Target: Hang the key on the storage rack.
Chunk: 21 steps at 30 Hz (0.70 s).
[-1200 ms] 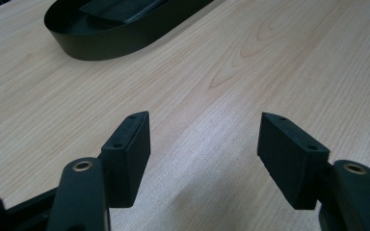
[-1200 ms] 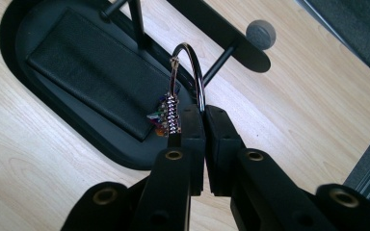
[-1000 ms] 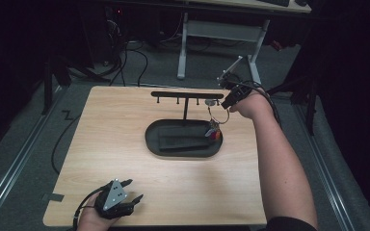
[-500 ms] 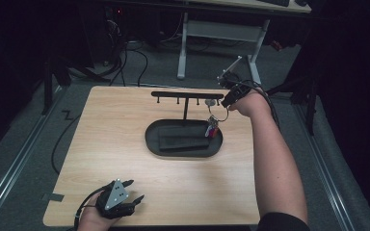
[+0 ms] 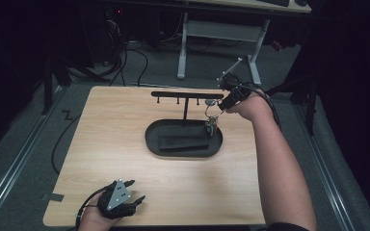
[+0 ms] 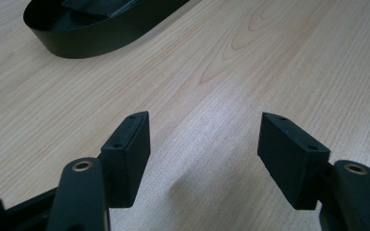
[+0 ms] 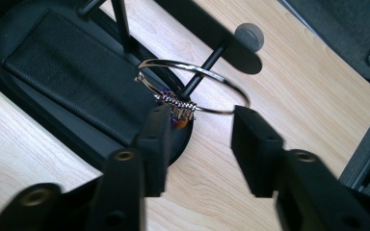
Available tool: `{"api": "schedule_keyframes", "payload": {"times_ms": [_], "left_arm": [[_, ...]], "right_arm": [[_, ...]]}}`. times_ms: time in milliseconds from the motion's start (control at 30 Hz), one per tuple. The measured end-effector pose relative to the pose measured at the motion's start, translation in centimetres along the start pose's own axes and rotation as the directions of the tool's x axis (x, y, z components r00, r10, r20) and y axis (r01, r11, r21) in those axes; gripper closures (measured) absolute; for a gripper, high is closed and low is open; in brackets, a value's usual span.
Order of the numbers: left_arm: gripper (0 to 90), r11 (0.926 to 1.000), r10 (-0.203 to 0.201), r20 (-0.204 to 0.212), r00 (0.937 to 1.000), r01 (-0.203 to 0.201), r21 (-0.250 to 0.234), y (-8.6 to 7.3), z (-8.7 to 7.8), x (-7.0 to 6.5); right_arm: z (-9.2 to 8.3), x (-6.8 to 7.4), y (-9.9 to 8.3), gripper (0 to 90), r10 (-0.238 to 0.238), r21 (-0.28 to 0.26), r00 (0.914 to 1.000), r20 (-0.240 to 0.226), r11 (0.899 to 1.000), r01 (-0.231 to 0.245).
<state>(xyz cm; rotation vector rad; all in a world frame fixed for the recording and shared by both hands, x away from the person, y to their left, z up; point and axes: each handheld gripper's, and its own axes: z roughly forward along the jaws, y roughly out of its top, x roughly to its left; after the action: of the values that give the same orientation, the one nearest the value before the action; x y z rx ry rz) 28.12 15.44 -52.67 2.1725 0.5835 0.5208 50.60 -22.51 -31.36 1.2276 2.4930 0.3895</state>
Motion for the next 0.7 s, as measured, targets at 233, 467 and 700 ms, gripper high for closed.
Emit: {"api": "schedule_keyframes", "payload": {"times_ms": [233, 467, 700], "left_arm": [[36.4, 1.0, -0.01, -0.001, 1.0, 0.01, 0.0, 0.0, 0.1, 0.0], [36.5, 0.9999, -0.01, 0.0, 0.9999, 0.01, 0.006, -0.1, 0.3, 0.1], [36.5, 0.9998, -0.019, -0.001, 0.9998, 0.019, 0.006, -0.2, 0.2, 0.2]], "right_arm": [[0.3, 0.6, -1.6, 35.2, 0.005, -0.047, 1.0, 0.007, 0.999, -0.005], [1.0, 0.3, -3.5, 30.4, 0.033, -0.086, 0.9994, 0.007, 0.996, -0.032], [2.6, 0.2, -6.1, 26.3, 0.084, -0.125, 0.9962, 0.021, 0.989, -0.081]]}}
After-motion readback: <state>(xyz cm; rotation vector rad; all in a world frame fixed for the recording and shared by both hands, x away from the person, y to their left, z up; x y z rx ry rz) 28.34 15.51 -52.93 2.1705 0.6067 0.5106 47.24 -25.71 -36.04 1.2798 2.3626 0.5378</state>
